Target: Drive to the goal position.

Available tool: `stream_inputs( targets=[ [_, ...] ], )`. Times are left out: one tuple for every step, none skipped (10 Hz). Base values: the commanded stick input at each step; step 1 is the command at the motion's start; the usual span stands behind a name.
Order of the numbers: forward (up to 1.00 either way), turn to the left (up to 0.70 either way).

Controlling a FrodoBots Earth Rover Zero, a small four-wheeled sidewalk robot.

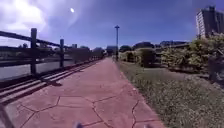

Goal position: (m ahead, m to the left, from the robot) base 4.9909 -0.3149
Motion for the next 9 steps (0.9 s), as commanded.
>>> stream_inputs(
  targets=[
    [0.7,0.0],
    [0.7,0.0],
    [0.7,0.0],
    [0.7,0.0],
    [0.7,0.0],
    [0.7,0.0],
    [0.7,0.0],
    [0.7,0.0],
    [0.7,0.0]
  ],
)
